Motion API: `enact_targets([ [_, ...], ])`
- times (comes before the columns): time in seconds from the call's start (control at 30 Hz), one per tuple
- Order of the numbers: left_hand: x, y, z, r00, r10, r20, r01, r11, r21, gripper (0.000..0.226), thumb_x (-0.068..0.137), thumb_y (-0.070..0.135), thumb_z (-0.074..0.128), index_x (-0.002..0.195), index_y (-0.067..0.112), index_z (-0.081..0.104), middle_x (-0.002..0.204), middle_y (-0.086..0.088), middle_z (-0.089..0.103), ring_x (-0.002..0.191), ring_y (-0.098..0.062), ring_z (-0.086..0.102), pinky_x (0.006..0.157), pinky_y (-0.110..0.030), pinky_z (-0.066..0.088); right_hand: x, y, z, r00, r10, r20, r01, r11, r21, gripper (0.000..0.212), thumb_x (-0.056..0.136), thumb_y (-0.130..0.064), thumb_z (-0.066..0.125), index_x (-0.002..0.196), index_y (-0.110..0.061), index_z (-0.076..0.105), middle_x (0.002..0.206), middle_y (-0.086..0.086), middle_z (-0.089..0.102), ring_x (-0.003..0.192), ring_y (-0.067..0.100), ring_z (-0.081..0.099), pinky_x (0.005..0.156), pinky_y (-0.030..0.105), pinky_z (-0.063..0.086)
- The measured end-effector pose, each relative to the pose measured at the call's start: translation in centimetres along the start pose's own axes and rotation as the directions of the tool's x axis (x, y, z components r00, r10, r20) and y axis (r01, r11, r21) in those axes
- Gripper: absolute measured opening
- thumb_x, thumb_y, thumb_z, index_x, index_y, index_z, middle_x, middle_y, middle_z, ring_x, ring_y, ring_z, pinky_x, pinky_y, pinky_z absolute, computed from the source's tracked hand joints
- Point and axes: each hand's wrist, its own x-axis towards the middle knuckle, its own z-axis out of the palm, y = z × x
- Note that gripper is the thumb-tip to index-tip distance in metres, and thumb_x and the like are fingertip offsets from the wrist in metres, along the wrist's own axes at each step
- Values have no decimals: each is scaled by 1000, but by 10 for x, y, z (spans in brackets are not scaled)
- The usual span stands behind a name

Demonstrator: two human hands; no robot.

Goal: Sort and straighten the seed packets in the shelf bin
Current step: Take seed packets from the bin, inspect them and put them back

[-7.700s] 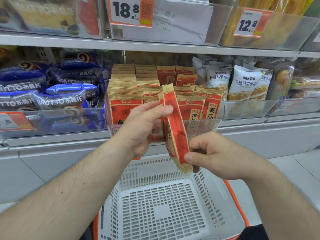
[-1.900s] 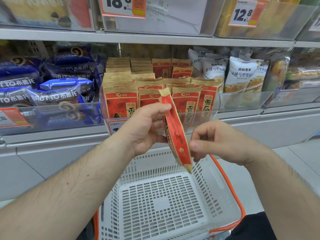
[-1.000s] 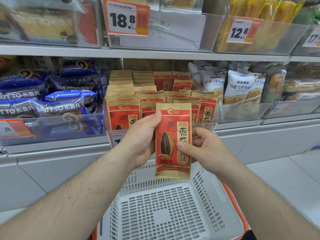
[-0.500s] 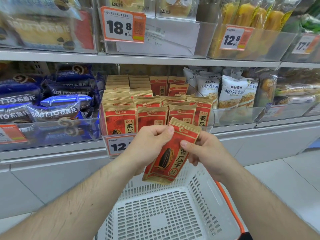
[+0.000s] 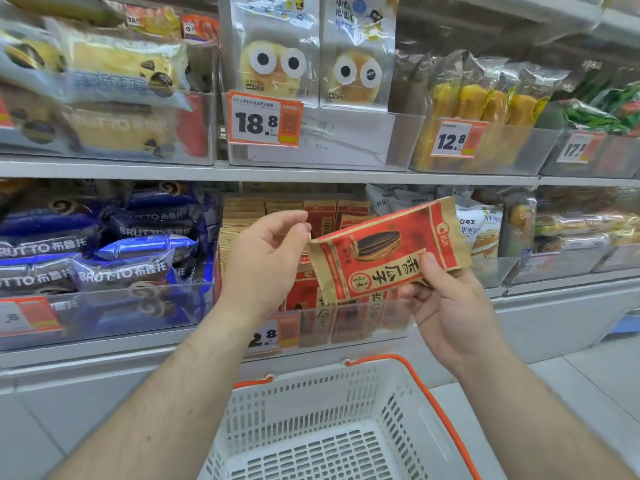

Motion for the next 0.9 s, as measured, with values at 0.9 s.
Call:
enact_targets([
  [0.9,51,-18,3,962,-237,138,63,680,731,35,96,46,54,129,40,62,131,16,63,117,-8,57,80,-26,46,210,8,42,974,86,208,142,482,-865,14,96,-13,60,106,-20,67,95,7,75,85,19,73,87,42,59],
])
